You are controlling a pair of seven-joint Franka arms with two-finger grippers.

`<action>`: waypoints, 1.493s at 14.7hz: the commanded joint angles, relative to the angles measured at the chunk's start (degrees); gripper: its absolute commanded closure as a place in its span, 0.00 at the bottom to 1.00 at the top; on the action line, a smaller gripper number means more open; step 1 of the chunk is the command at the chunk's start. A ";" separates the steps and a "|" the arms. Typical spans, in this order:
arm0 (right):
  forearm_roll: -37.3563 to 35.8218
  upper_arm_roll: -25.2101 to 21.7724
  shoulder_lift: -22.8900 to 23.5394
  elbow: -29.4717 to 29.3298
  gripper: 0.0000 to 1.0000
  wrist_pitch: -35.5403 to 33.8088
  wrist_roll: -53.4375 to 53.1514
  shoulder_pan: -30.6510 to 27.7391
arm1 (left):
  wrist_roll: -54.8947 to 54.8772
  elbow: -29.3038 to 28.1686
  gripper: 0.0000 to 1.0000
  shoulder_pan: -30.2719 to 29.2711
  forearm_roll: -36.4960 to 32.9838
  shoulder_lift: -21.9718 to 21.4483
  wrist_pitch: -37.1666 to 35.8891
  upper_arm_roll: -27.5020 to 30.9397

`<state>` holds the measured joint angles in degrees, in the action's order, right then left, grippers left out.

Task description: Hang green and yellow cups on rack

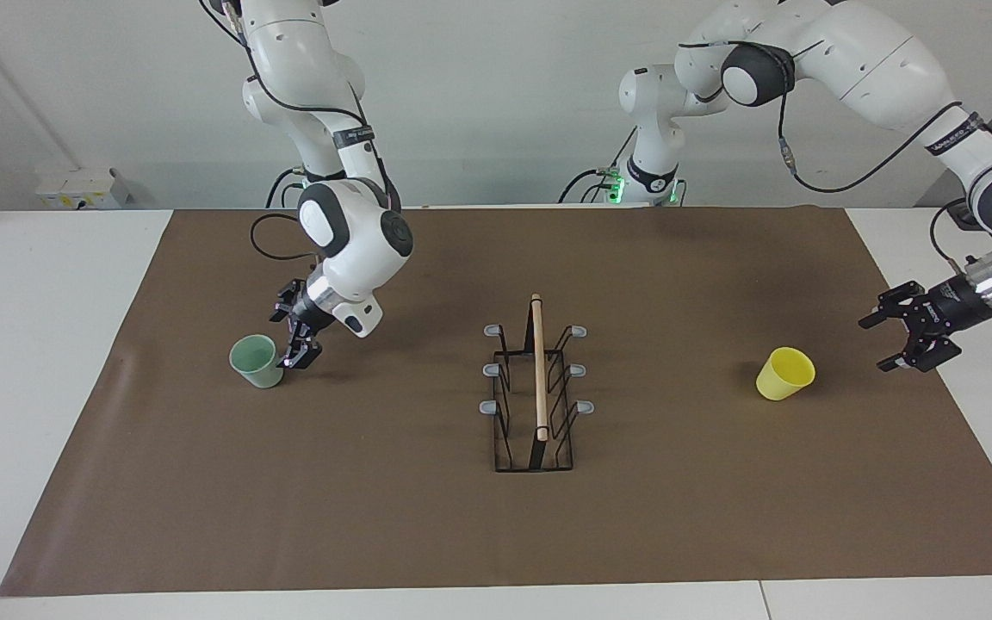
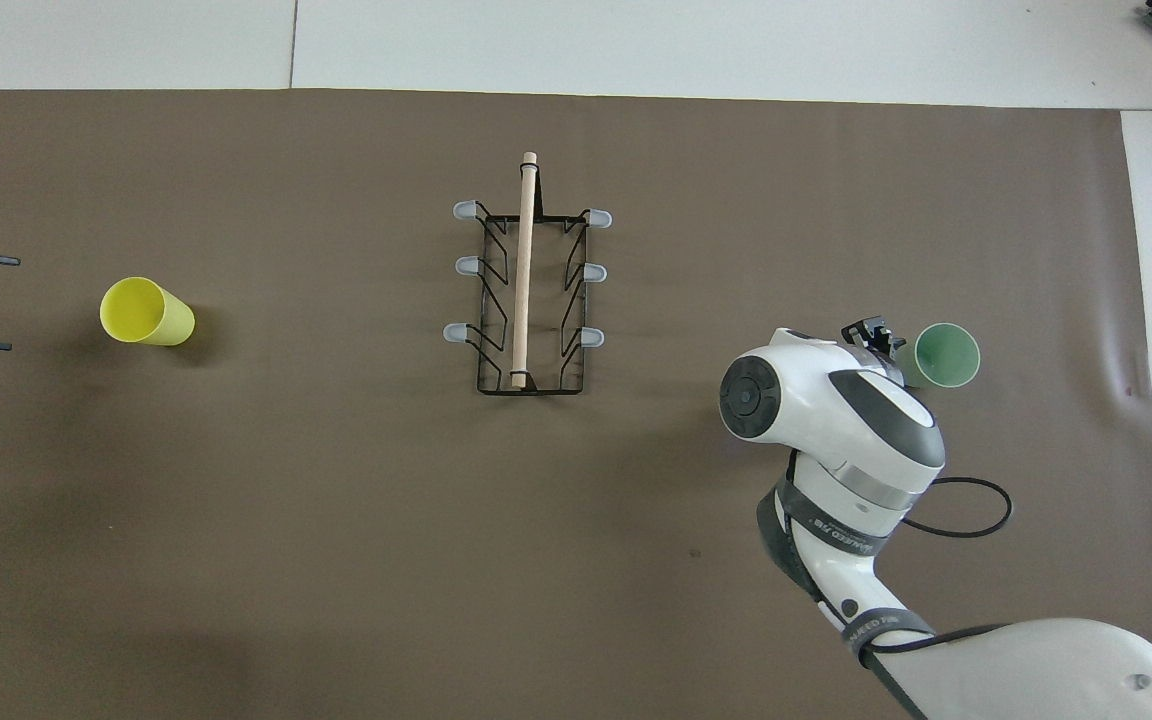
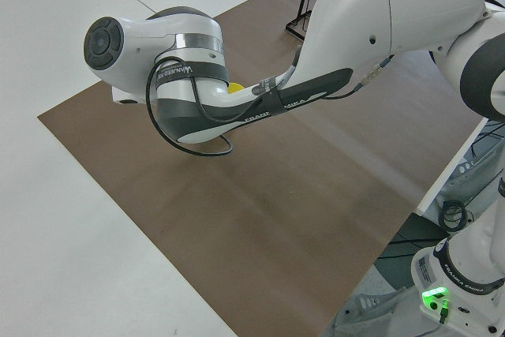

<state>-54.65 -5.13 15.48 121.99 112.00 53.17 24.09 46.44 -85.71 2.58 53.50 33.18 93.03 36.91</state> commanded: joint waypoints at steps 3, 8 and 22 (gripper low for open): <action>-2.39 -0.23 0.08 0.26 0.00 0.23 -5.35 -0.36 | 4.98 -8.66 0.00 -1.26 9.16 -0.40 2.77 0.19; -5.20 -0.23 0.78 0.44 0.00 0.94 -6.68 -1.68 | 2.69 -21.49 0.00 0.05 21.37 -3.29 4.08 0.71; -9.25 -0.23 1.66 1.23 0.00 7.62 -10.11 -5.90 | -6.37 -39.35 0.00 6.55 42.21 -9.01 14.27 -0.95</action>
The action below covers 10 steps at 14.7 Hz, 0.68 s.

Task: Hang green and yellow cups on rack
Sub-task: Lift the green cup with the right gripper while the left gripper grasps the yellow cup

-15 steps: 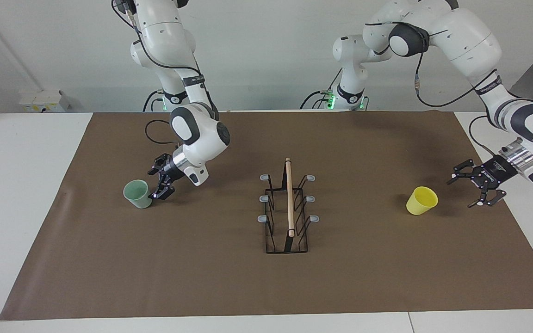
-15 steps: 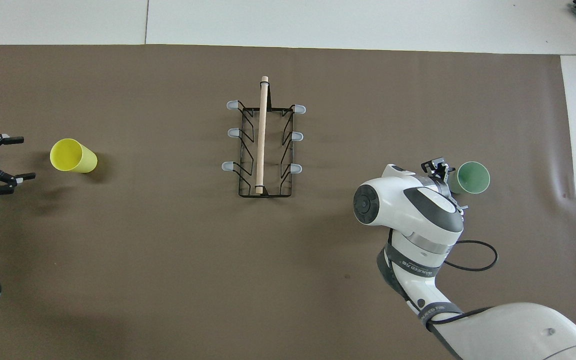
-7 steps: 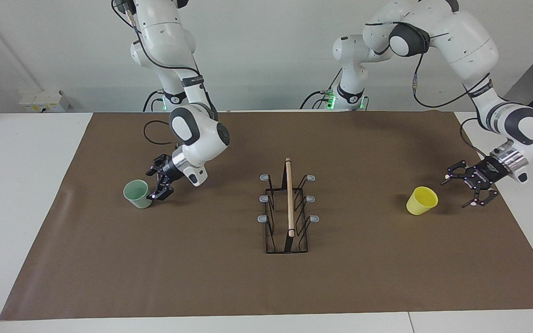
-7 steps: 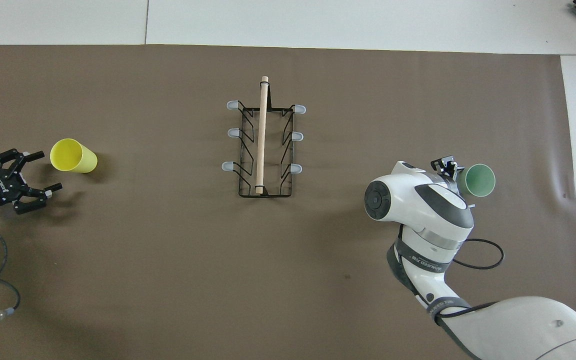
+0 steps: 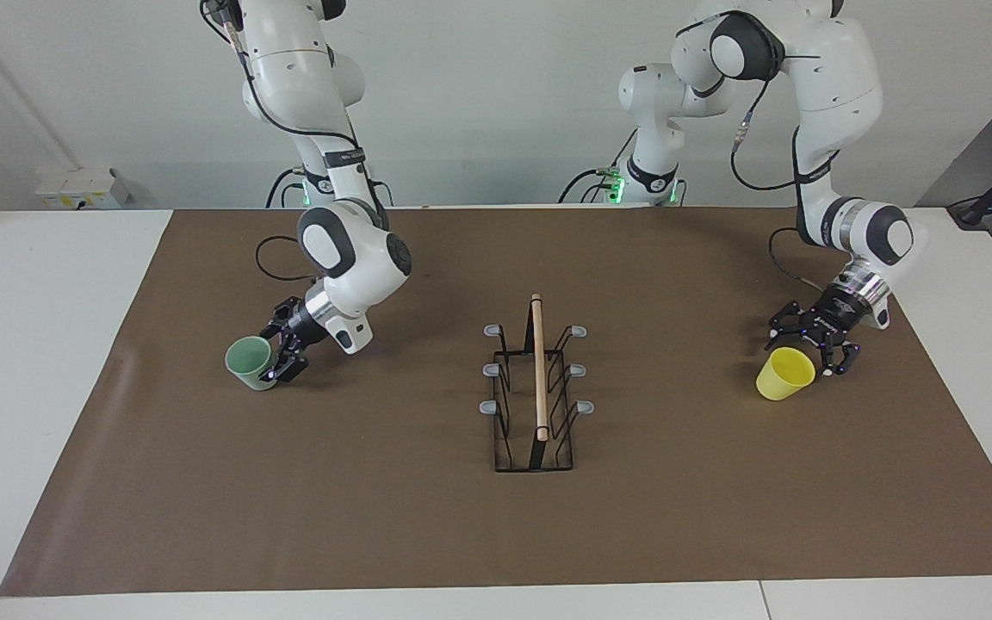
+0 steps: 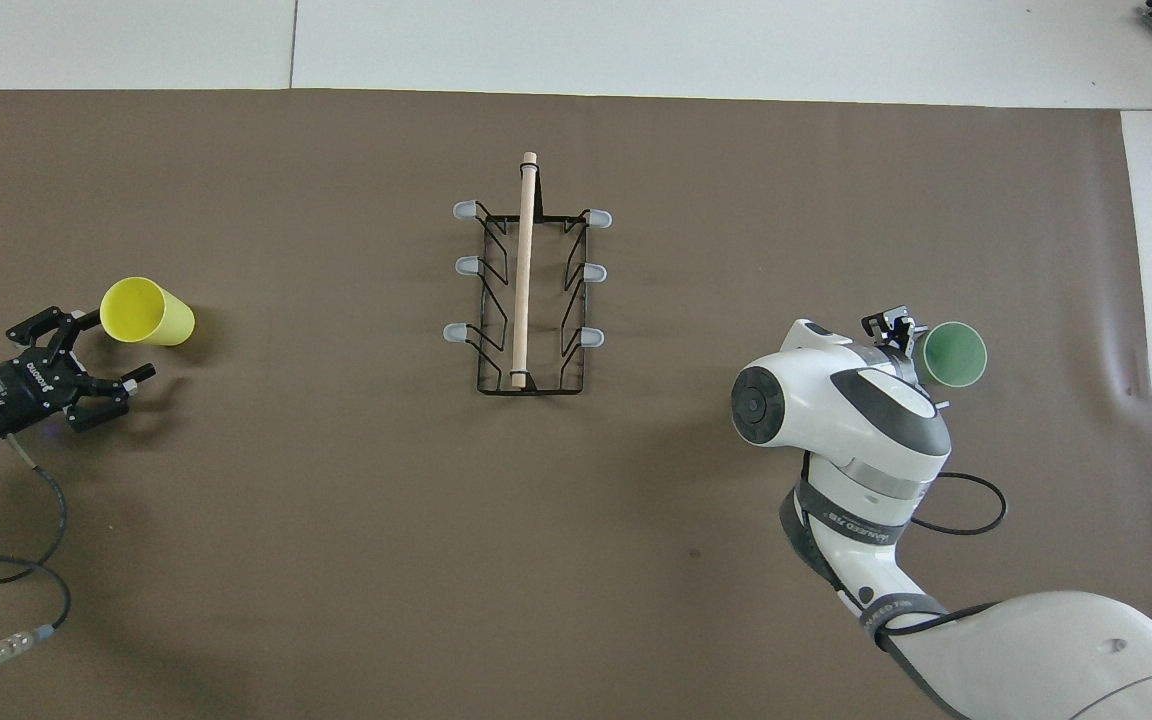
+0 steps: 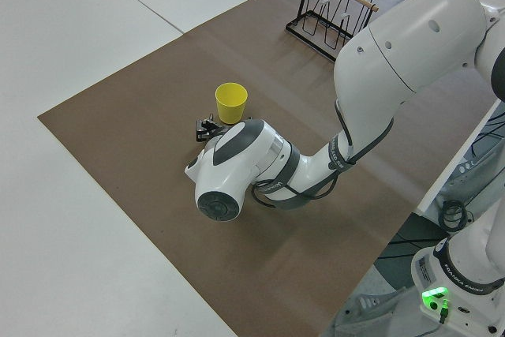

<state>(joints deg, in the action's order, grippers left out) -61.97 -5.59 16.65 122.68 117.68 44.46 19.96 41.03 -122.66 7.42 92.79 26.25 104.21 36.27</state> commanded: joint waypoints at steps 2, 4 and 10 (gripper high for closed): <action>-3.23 0.23 0.48 0.54 0.00 2.03 -1.31 -2.03 | -1.03 -2.23 0.00 1.90 5.81 -1.99 4.94 -1.63; -4.21 0.23 0.57 0.54 0.00 2.55 -1.31 -3.17 | -1.04 -2.49 0.00 1.64 6.08 -2.43 4.68 -1.73; -3.42 0.23 0.57 -0.16 1.00 0.90 -3.93 -2.65 | -3.67 -2.50 0.00 2.16 6.35 -3.22 7.74 -2.51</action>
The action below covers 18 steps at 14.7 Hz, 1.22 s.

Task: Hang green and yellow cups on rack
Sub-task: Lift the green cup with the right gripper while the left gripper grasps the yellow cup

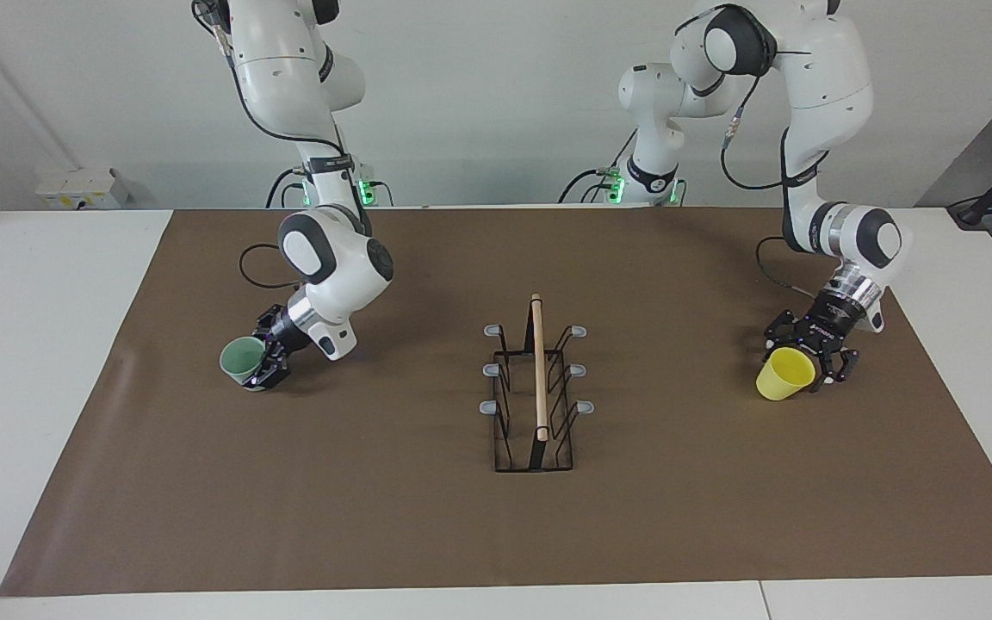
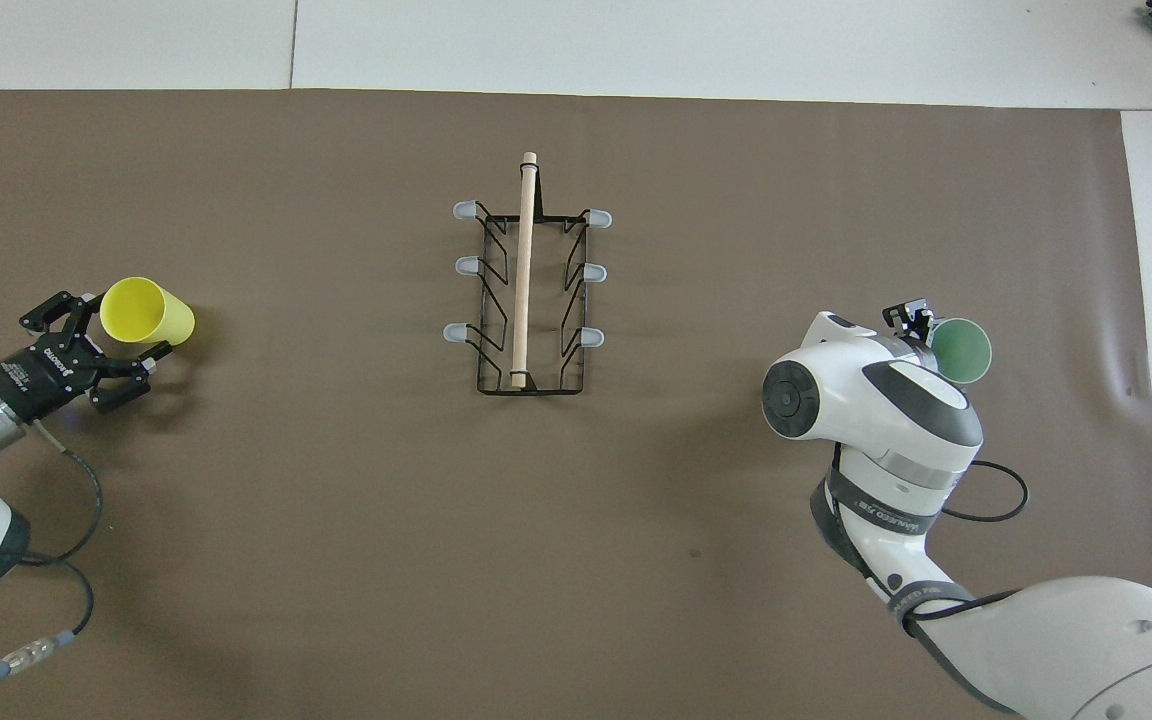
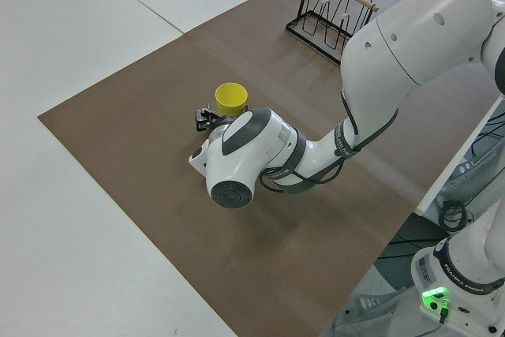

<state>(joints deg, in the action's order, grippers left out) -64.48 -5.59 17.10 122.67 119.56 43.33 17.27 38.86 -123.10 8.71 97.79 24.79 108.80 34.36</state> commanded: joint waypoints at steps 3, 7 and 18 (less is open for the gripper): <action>6.07 0.32 -0.74 -2.69 1.00 -0.82 -2.81 -0.74 | -1.51 -2.15 0.00 0.96 2.76 -1.85 4.84 -2.28; 20.58 0.50 -4.69 -4.98 1.00 0.15 -0.62 -4.78 | -1.60 -1.53 0.00 1.23 3.90 -2.02 10.46 -5.79; 66.01 0.58 -11.64 -9.38 1.00 6.91 12.03 -5.58 | -1.07 -1.79 0.45 1.05 3.99 -2.90 11.43 -5.89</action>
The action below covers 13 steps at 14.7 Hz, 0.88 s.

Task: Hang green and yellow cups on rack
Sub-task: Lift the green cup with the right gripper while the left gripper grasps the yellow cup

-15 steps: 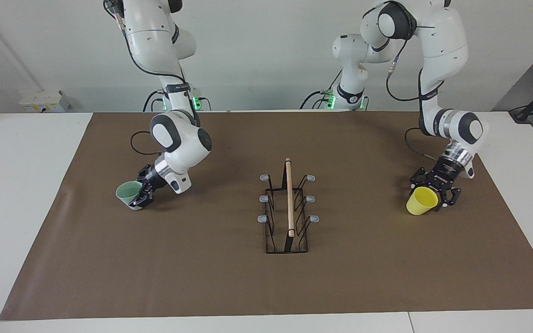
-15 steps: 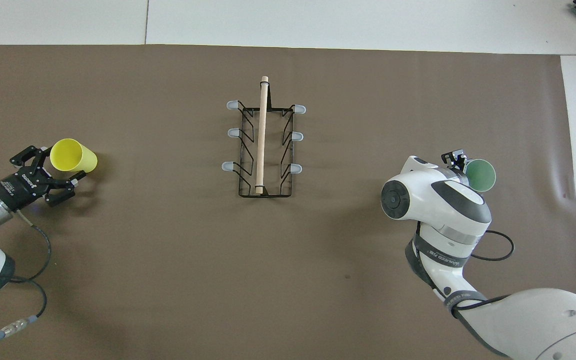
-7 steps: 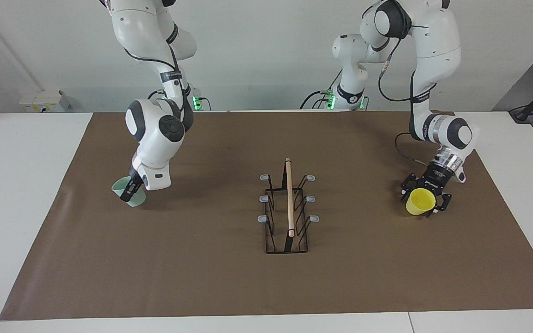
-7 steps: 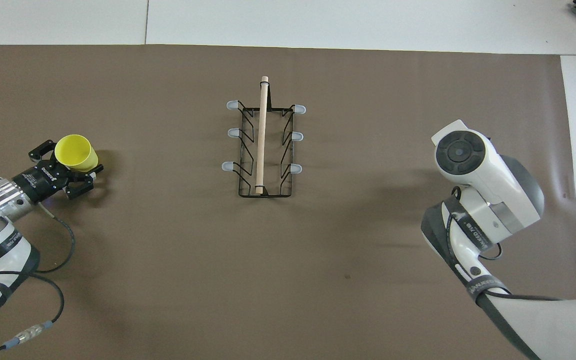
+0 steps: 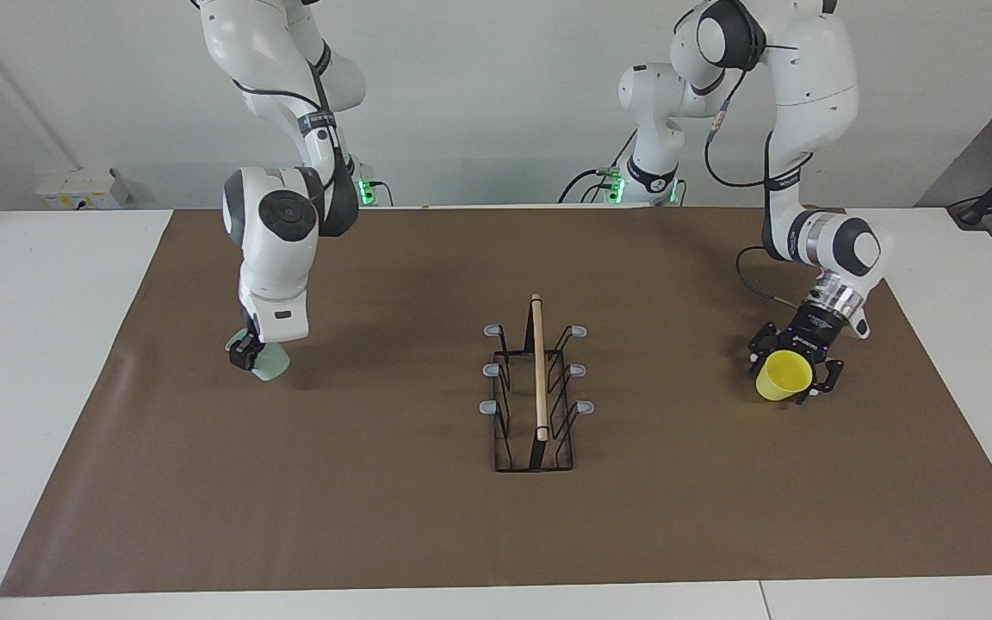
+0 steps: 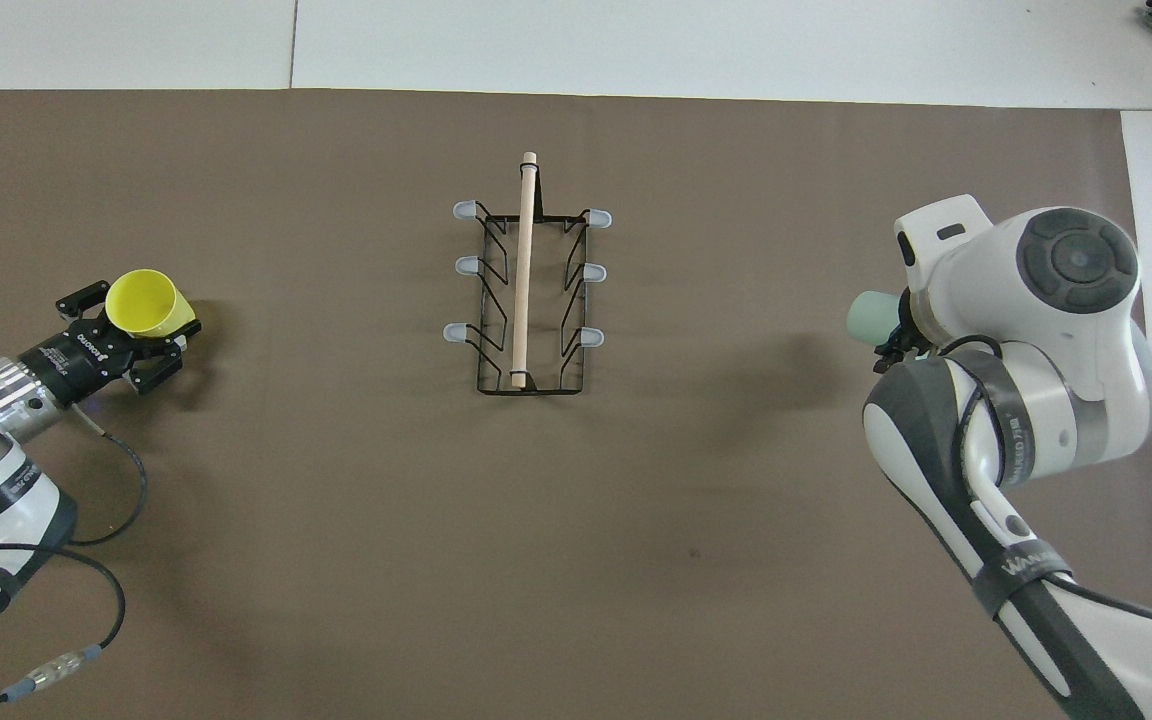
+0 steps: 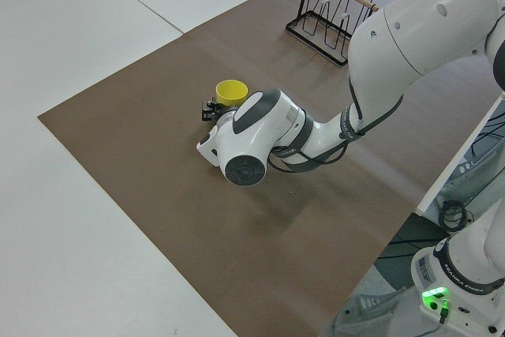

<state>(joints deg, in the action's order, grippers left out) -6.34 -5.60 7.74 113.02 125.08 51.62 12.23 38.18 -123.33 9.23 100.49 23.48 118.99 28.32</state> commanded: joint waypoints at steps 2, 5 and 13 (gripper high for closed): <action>16.58 0.59 -3.69 0.27 1.00 3.67 5.68 -0.28 | -0.21 -1.56 0.76 0.44 1.29 -2.38 1.33 0.25; 31.25 0.68 -4.75 0.62 1.00 6.75 9.09 -0.28 | 0.58 -1.13 0.82 0.44 1.20 -3.87 1.42 0.69; 68.44 0.59 -7.48 5.27 1.00 7.99 33.17 -0.63 | 2.07 0.72 0.83 -1.41 -12.82 -11.33 4.03 0.34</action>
<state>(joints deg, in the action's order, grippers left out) 55.74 -5.43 3.12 114.53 132.19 79.09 12.17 38.93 -122.41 8.49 93.29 15.98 119.97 29.36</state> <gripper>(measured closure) 0.330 0.326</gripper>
